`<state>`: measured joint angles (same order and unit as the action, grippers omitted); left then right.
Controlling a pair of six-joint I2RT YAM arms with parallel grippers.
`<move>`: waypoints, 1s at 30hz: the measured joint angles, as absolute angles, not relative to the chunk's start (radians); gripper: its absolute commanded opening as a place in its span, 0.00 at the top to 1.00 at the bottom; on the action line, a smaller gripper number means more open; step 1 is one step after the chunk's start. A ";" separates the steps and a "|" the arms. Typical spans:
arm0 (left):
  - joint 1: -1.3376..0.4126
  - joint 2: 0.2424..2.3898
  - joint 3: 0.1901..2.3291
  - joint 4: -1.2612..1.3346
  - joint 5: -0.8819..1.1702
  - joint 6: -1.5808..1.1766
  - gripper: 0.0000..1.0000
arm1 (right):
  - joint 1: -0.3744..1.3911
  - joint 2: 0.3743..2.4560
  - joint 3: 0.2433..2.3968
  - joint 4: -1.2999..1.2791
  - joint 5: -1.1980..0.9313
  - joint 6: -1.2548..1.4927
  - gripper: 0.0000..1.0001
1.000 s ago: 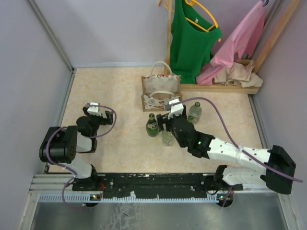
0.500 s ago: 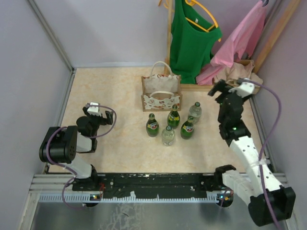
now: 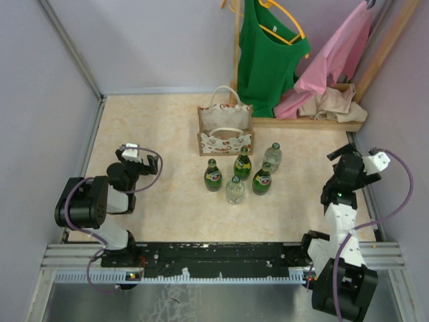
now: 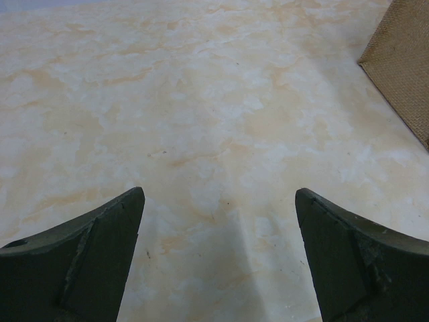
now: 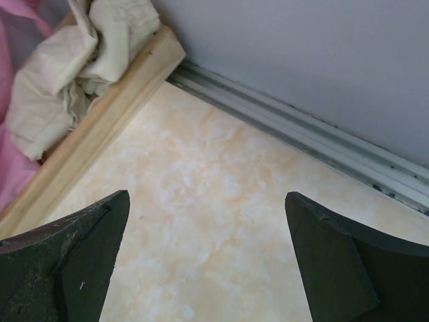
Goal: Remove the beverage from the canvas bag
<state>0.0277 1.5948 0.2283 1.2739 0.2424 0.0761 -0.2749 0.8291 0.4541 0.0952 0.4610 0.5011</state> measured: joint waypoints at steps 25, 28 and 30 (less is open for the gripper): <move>0.028 1.595 0.228 1.274 0.242 0.076 0.00 | -0.317 0.921 0.170 0.486 0.316 0.507 0.01; 0.028 1.595 0.228 1.274 0.242 0.076 0.00 | -0.315 0.933 0.170 0.510 0.313 0.504 0.01; 0.028 1.595 0.228 1.274 0.243 0.076 0.00 | -0.310 0.937 0.170 0.524 0.313 0.498 0.01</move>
<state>0.0277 1.5948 0.2283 1.2739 0.2428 0.0761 -0.3096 0.9375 0.1696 0.5243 0.3130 0.4980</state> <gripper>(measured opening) 0.998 0.991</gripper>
